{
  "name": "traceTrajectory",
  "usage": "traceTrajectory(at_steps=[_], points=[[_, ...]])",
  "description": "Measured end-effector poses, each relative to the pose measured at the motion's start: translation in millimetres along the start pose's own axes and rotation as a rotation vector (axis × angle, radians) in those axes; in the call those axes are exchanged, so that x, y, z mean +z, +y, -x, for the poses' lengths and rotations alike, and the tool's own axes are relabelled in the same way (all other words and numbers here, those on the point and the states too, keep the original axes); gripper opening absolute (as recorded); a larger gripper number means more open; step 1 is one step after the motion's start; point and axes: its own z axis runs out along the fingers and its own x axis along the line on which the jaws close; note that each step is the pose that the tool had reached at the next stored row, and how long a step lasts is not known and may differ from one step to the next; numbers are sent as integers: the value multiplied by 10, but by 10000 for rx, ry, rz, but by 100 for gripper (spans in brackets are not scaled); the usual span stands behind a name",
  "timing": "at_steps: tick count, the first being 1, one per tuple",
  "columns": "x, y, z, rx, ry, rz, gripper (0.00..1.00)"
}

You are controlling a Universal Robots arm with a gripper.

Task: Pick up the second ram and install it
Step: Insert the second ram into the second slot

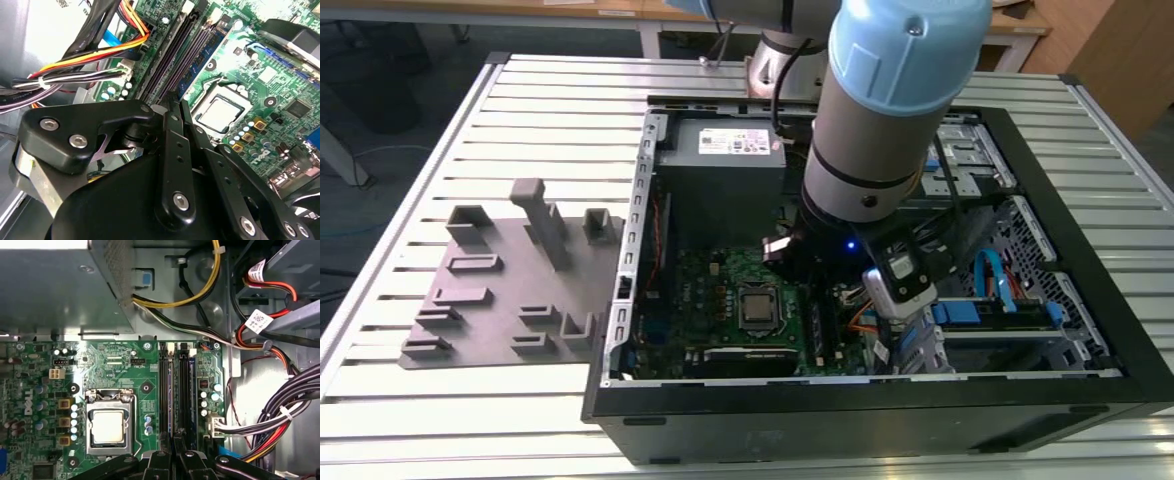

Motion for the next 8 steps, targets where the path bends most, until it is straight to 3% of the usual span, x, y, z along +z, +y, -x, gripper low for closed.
traceTrajectory(at_steps=[3, 6, 8], points=[[7, 5, 0, 116, -10, -51, 11], [8, 18, 10, 197, -19, -192, 11], [15, 36, 17, 198, -19, -210, 11]])
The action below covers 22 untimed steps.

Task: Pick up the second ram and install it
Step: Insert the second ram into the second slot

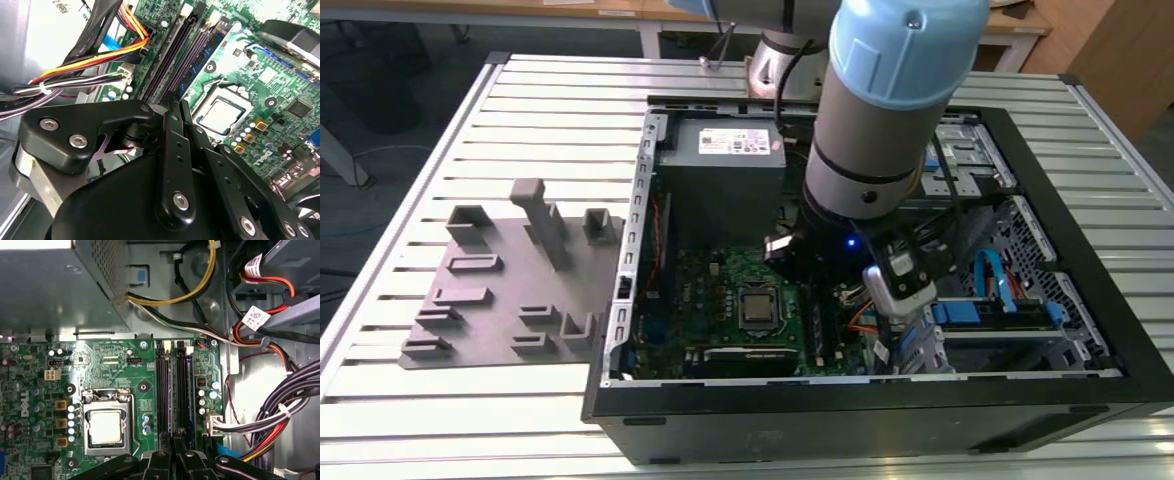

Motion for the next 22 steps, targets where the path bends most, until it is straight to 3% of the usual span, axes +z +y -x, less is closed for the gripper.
traceTrajectory(at_steps=[22], points=[[85, 61, -20, -119, 6, 25, 11]])
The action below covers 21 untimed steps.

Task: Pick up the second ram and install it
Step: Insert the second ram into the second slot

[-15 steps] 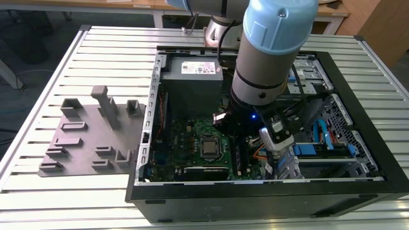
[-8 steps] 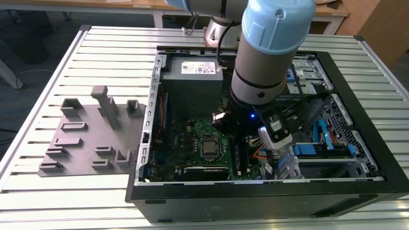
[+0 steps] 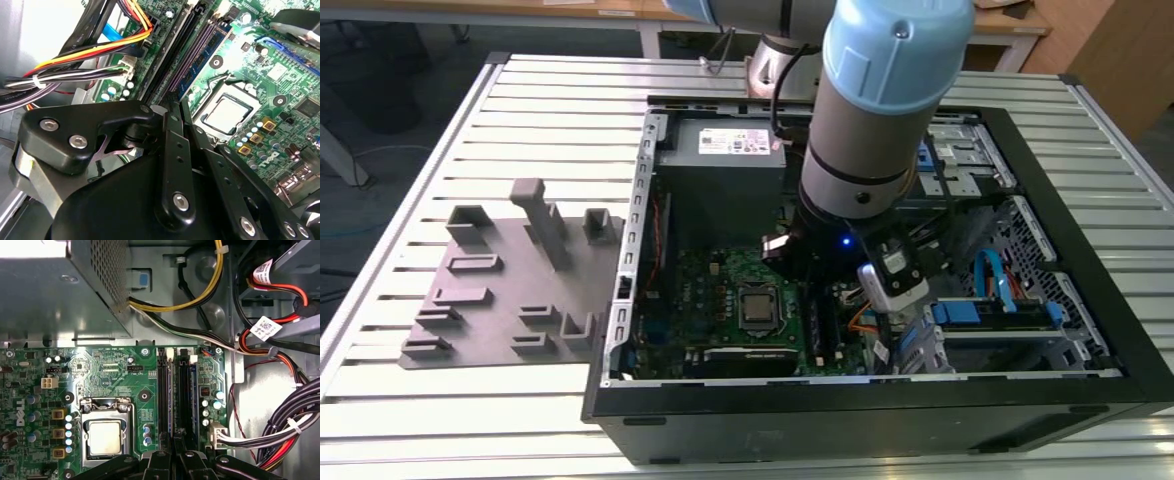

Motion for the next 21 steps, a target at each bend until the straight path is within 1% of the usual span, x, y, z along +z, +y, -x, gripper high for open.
traceTrajectory(at_steps=[5, 11, 21], points=[[16, 5, -1, -7, 0, 1, 11], [37, 35, -2, -8, 0, 2, 11], [38, 37, -2, -9, 0, 3, 11]])
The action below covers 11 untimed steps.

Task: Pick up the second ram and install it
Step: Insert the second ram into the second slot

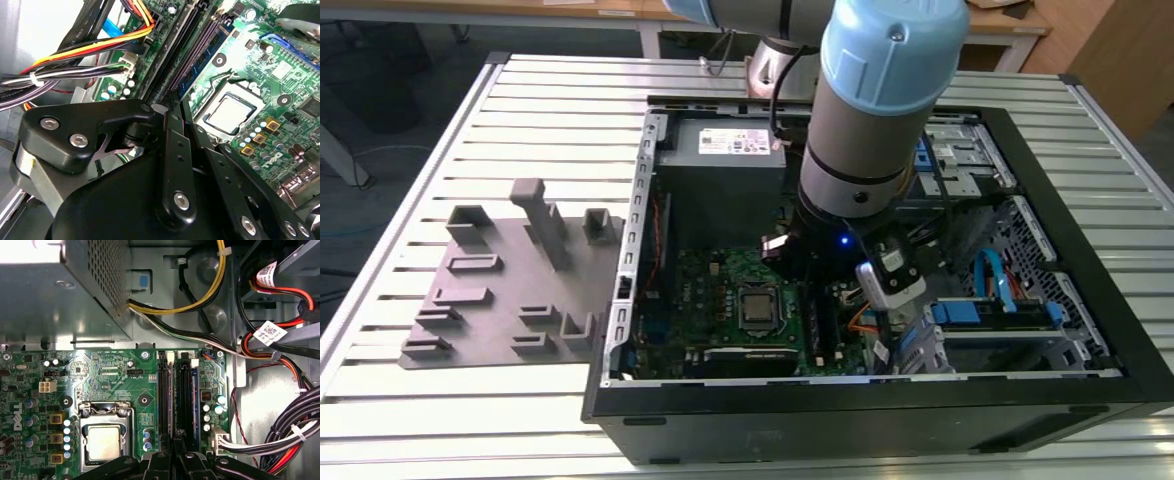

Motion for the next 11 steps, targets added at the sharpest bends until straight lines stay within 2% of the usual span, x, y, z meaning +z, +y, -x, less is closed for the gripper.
traceTrajectory(at_steps=[11], points=[[-1, 1, 19, -547, 26, 11, 11]])
